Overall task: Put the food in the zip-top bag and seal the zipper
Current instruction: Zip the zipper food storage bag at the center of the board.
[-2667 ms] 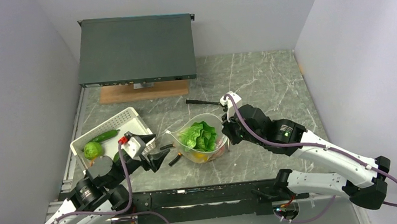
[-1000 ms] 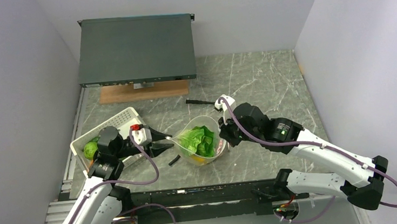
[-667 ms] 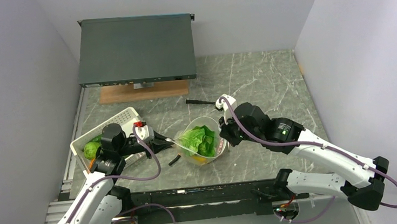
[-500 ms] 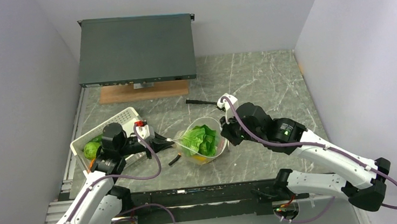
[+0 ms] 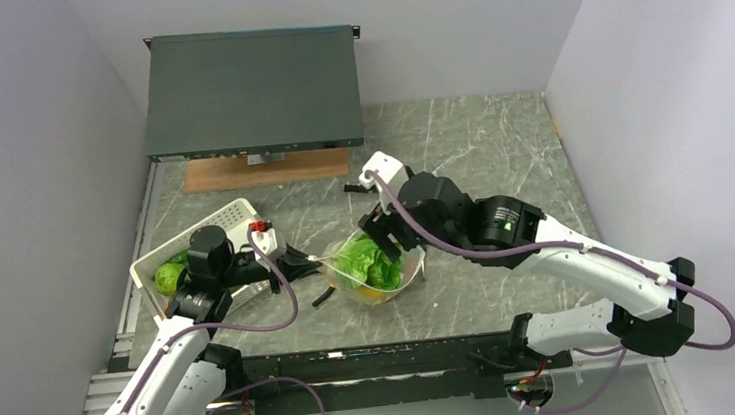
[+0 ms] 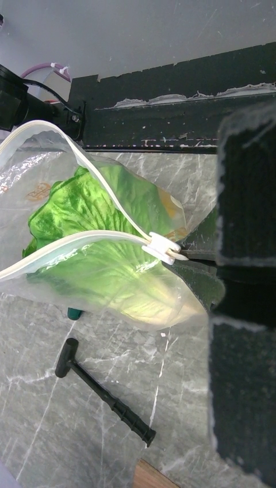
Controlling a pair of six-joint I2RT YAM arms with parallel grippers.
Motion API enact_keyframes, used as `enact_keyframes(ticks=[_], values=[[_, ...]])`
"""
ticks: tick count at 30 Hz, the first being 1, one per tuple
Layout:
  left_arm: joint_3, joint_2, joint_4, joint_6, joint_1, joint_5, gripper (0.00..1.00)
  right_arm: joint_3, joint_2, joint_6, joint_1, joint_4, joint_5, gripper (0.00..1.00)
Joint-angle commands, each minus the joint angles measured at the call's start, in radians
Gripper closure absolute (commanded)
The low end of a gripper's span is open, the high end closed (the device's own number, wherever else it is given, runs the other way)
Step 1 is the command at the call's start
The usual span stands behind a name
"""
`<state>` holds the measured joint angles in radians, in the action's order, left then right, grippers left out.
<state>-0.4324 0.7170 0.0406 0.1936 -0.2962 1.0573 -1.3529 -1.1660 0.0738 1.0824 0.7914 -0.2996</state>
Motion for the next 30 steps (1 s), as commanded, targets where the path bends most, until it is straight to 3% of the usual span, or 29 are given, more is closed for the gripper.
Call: enact_keyframes(ticks=[1, 8, 13, 19, 27, 30], values=[[-0.043, 0.003, 0.006, -0.001, 0.012, 0.026, 1.00, -0.108, -0.066, -0.113, 0.087, -0.034, -0.136, 0.22], [-0.065, 0.045, 0.005, -0.027, 0.025, 0.078, 1.00, -0.047, -0.124, -0.186, 0.094, -0.298, 0.189, 0.21], [-0.051, 0.012, 0.011, -0.026, 0.025, 0.060, 1.00, 0.075, -0.117, -0.273, 0.096, -0.496, 0.432, 0.32], [-0.053, 0.009, 0.008, -0.024, 0.025, 0.063, 1.00, 0.140, -0.148, -0.358, 0.097, -0.603, 0.542, 0.39], [-0.037, -0.031, 0.027, -0.025, 0.026, 0.060, 1.00, 0.210, -0.174, -0.427, 0.089, -0.716, 0.550, 0.42], [-0.035, -0.036, 0.027, -0.025, 0.026, 0.061, 1.00, 0.202, -0.201, -0.436, 0.083, -0.706, 0.528, 0.48]])
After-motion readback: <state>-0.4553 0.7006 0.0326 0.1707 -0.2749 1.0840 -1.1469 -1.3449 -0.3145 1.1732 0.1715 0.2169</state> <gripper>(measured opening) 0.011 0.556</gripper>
